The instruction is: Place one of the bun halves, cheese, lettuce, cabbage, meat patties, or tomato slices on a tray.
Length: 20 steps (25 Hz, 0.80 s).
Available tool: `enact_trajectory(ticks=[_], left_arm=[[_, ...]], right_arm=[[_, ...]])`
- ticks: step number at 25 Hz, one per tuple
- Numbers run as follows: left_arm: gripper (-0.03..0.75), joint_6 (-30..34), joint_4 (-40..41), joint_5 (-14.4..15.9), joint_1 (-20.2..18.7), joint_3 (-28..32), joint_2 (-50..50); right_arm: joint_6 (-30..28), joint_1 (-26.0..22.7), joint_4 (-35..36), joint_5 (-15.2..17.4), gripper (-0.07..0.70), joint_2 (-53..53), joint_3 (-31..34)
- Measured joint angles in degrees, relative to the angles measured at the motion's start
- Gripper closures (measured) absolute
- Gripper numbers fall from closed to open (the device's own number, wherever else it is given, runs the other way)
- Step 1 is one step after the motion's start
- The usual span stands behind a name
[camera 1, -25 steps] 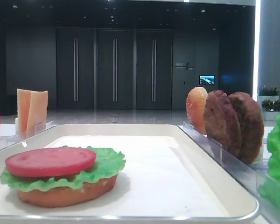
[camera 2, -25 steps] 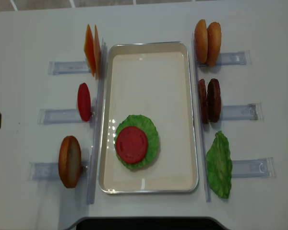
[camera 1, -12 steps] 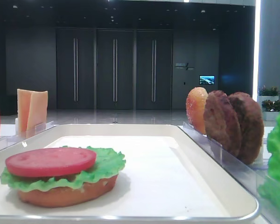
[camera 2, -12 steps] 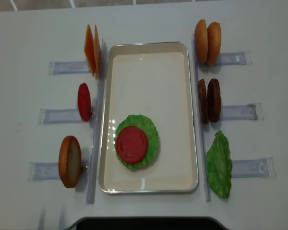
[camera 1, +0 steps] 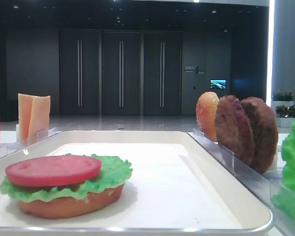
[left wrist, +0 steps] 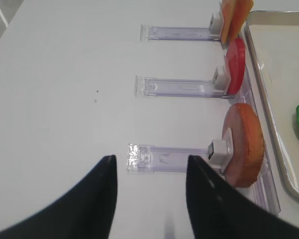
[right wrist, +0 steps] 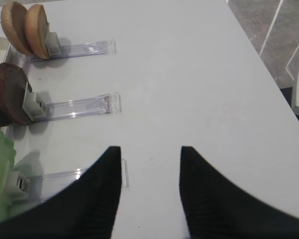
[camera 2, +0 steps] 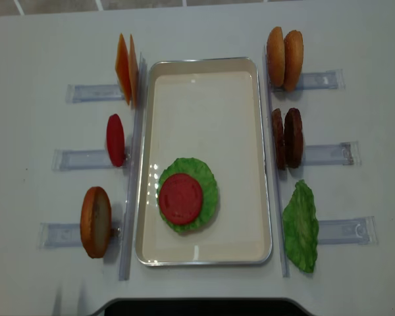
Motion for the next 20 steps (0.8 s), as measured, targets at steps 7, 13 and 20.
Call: enact_trajectory(ticks=[7,13,20], left_arm=[[0.388,1.3,0.1,-1.5,0.0,1.0,0.0],[0.388,1.4,0.1,-1.8,0.0,1.0,0.0],[0.416,1.5,0.1,-1.9,0.0,1.0,0.0]], right_arm=[[0.0,0.0,0.0,0.0,0.358,0.0,0.0],[0.0,0.0,0.0,0.0,0.358,0.0,0.0],[0.0,0.0,0.0,0.0,0.358,0.0,0.0]])
